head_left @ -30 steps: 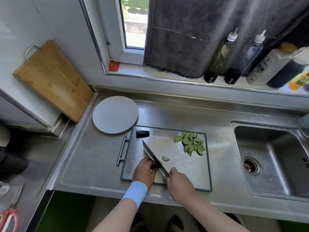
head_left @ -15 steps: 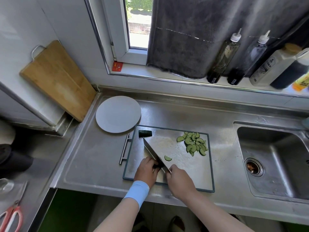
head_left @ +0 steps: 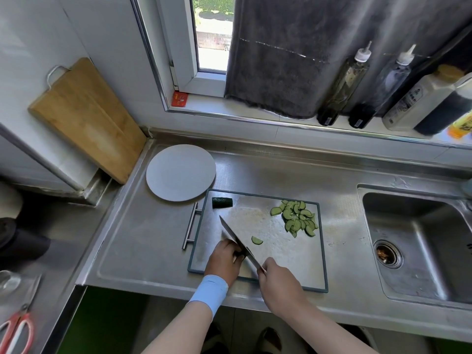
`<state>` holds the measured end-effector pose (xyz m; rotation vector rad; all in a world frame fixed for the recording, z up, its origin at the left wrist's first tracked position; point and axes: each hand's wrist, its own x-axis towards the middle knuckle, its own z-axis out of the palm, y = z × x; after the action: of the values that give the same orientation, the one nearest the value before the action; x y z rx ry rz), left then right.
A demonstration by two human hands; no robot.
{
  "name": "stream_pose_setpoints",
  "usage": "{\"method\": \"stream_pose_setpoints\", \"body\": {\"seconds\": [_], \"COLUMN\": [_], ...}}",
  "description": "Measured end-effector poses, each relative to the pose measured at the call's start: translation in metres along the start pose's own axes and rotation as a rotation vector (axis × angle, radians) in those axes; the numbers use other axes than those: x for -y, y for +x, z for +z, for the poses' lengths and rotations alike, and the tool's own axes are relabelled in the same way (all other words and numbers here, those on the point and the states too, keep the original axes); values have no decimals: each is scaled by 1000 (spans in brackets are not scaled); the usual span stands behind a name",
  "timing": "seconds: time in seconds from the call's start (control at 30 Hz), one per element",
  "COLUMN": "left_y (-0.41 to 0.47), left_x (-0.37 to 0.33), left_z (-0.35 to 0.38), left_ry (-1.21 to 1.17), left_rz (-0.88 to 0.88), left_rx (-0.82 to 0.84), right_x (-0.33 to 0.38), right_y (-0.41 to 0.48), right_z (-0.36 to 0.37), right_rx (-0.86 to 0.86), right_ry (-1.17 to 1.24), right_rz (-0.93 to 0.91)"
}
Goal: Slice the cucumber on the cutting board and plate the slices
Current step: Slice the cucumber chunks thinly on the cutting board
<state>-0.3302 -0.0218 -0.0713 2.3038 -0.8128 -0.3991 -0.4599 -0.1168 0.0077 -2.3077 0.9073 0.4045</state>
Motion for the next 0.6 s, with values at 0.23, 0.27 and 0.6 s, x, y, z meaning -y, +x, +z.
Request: {"method": "stream_pose_setpoints", "body": {"seconds": [0.23, 0.27, 0.6], "left_y": [0, 0, -1], "left_x": [3, 3, 2], "left_z": [3, 3, 2], "left_ry": [9, 15, 20], "left_rz": [15, 19, 29], "left_rx": [8, 11, -18], "right_x": [9, 10, 10], "right_y": [18, 20, 17], "right_z": [6, 7, 2], "right_rx": [48, 47, 10], "right_ry": [21, 23, 67], "right_rz": [38, 44, 37]}}
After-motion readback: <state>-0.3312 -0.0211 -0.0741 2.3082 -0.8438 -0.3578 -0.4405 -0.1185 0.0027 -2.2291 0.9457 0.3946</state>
